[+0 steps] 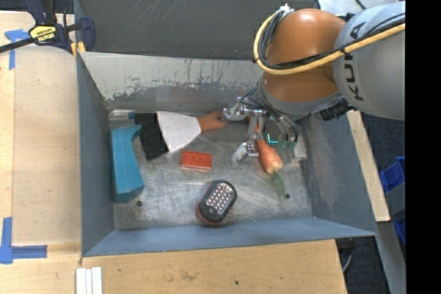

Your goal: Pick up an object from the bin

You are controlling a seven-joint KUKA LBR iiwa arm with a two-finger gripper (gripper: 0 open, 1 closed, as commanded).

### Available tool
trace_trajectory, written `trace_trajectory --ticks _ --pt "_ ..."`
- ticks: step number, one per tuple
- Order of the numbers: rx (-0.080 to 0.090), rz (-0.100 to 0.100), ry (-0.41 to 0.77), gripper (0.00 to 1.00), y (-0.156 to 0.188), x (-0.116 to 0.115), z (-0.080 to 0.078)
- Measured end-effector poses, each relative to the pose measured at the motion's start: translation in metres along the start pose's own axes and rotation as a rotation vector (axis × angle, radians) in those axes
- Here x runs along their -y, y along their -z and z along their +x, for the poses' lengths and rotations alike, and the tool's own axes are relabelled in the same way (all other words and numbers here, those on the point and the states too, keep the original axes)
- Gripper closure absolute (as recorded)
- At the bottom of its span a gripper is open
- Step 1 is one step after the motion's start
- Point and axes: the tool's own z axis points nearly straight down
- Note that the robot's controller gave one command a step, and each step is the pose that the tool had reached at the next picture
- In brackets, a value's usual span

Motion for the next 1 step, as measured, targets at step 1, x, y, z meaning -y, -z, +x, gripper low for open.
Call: trace_trajectory --ticks 1 --pt "0.008 0.0 -0.001 0.0 0.0044 0.0001 -0.0018"
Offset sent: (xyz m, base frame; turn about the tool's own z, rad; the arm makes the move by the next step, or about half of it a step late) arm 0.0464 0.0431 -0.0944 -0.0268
